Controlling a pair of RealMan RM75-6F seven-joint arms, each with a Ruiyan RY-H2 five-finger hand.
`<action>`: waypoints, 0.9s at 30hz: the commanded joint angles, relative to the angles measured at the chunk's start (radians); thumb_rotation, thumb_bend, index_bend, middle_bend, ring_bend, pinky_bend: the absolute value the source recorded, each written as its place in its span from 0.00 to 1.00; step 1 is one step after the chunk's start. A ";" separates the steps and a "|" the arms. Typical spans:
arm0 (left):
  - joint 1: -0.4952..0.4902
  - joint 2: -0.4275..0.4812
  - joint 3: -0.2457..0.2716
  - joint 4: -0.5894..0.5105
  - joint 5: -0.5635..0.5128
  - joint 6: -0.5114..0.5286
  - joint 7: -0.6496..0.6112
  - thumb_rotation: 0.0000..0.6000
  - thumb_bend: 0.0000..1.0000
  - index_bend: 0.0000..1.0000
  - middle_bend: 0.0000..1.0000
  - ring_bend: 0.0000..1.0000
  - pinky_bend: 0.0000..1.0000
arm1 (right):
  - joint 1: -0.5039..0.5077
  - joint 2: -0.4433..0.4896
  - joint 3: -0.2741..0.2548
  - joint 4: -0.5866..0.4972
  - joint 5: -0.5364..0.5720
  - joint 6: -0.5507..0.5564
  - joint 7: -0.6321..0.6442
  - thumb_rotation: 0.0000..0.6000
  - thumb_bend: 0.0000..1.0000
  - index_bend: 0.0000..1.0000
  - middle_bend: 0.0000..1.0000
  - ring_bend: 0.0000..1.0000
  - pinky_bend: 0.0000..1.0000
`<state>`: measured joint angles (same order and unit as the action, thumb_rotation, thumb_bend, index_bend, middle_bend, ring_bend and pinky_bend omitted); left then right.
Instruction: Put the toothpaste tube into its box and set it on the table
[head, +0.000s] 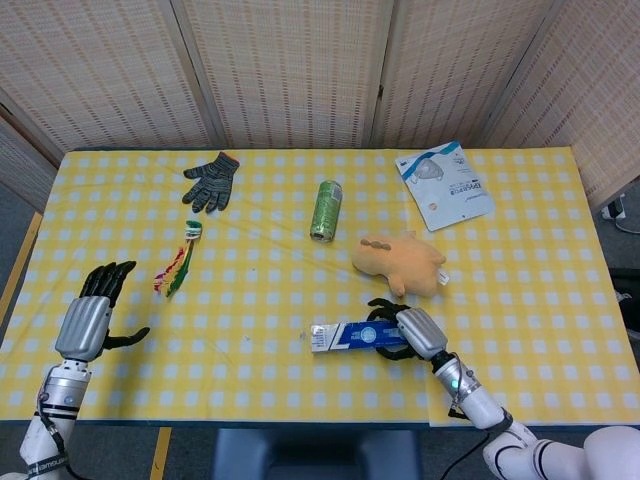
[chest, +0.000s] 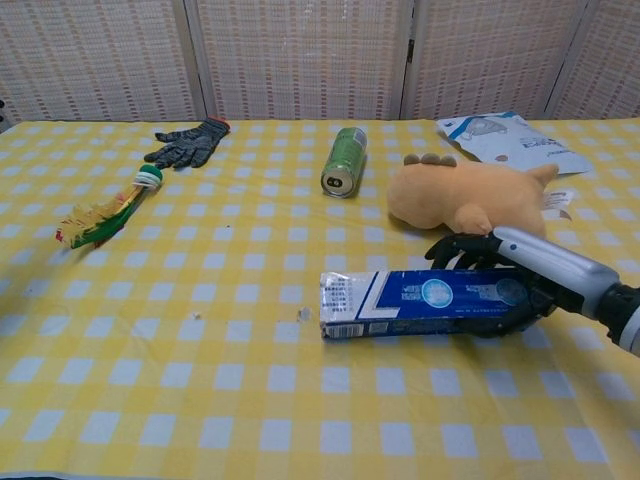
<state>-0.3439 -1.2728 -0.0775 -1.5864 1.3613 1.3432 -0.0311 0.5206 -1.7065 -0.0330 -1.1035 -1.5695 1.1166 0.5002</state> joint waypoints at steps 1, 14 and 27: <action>0.004 0.000 0.003 0.000 0.008 -0.001 0.003 1.00 0.19 0.03 0.11 0.06 0.00 | 0.018 0.060 -0.017 -0.071 -0.022 -0.023 0.033 1.00 0.30 0.01 0.01 0.16 0.24; 0.077 0.022 0.059 0.038 0.106 0.069 -0.066 1.00 0.19 0.09 0.13 0.06 0.00 | -0.074 0.391 -0.038 -0.449 -0.068 0.161 -0.375 1.00 0.30 0.00 0.00 0.00 0.00; 0.180 -0.041 0.088 0.222 0.235 0.273 0.076 1.00 0.19 0.15 0.15 0.07 0.00 | -0.378 0.526 -0.046 -0.526 0.011 0.524 -0.700 1.00 0.30 0.00 0.00 0.00 0.00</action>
<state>-0.1846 -1.2988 0.0053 -1.3949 1.5681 1.5839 -0.0033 0.1995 -1.2030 -0.0736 -1.6396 -1.5760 1.5806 -0.2144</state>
